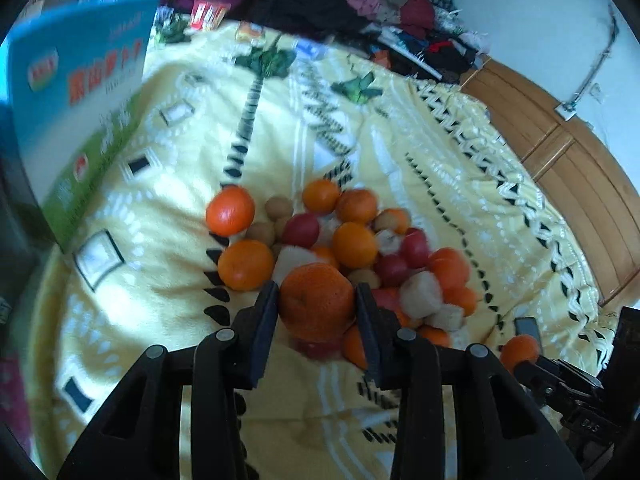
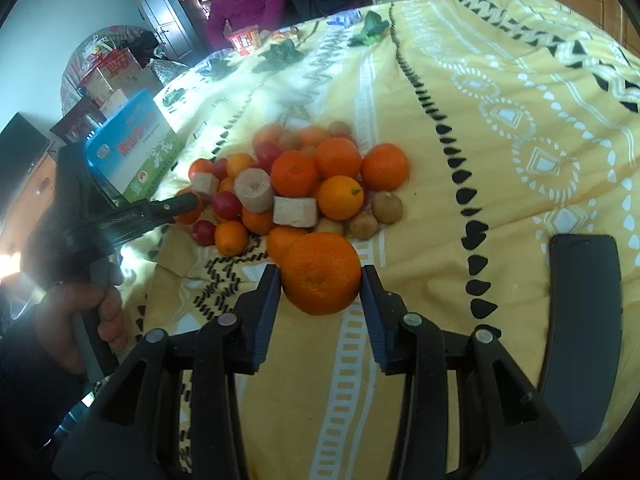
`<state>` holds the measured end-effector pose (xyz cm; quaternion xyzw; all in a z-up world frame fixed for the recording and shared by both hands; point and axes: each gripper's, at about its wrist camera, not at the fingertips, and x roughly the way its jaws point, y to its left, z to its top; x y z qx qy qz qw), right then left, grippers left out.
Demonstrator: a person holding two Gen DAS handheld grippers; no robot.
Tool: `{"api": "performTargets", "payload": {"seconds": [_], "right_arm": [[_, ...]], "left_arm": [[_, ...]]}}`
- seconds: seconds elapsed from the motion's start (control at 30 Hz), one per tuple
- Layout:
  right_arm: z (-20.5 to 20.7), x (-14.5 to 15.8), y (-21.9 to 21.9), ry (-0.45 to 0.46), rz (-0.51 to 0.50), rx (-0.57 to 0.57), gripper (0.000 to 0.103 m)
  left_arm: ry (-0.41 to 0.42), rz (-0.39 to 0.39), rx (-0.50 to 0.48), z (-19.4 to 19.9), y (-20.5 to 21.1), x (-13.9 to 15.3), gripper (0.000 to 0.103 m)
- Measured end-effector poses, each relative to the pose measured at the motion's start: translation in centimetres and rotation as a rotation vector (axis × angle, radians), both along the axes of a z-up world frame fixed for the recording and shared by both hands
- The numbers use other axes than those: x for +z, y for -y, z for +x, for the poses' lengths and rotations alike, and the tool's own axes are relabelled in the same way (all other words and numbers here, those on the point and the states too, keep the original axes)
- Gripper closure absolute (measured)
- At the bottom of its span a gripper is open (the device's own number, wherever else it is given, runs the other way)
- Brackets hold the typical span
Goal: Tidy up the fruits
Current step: 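Carry the orange and mandarin to the steel bowl and release both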
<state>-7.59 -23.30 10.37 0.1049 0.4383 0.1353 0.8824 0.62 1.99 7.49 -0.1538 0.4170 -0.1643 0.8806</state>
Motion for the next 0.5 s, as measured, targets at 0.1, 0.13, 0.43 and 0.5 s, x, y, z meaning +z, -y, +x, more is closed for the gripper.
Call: {"api": "performTargets", "payload": {"seconds": [0.1, 0.13, 0.43, 0.5], "right_arm": [[-0.6, 1.3, -0.6, 0.027, 0.004, 0.005, 0.062], [-0.8, 1.8, -0.9, 0.037, 0.007, 0.009, 0.062], [-1.6, 8.8, -8.4, 0.19, 0.003, 0.155, 0.062], [-1.9, 10.6, -11.4, 0.228, -0.002, 0.216, 0.062]], "left_arm": [[0.066, 0.012, 0.007, -2.0, -0.8, 3.4, 0.063], [0.085, 0.01, 0.014, -2.8, -1.4, 4.5, 0.063], [0.27, 0.025, 0.222, -10.3, -12.7, 14.9, 0.063], [0.293, 0.035, 0.296, -12.2, -16.3, 16.1, 0.063]]}}
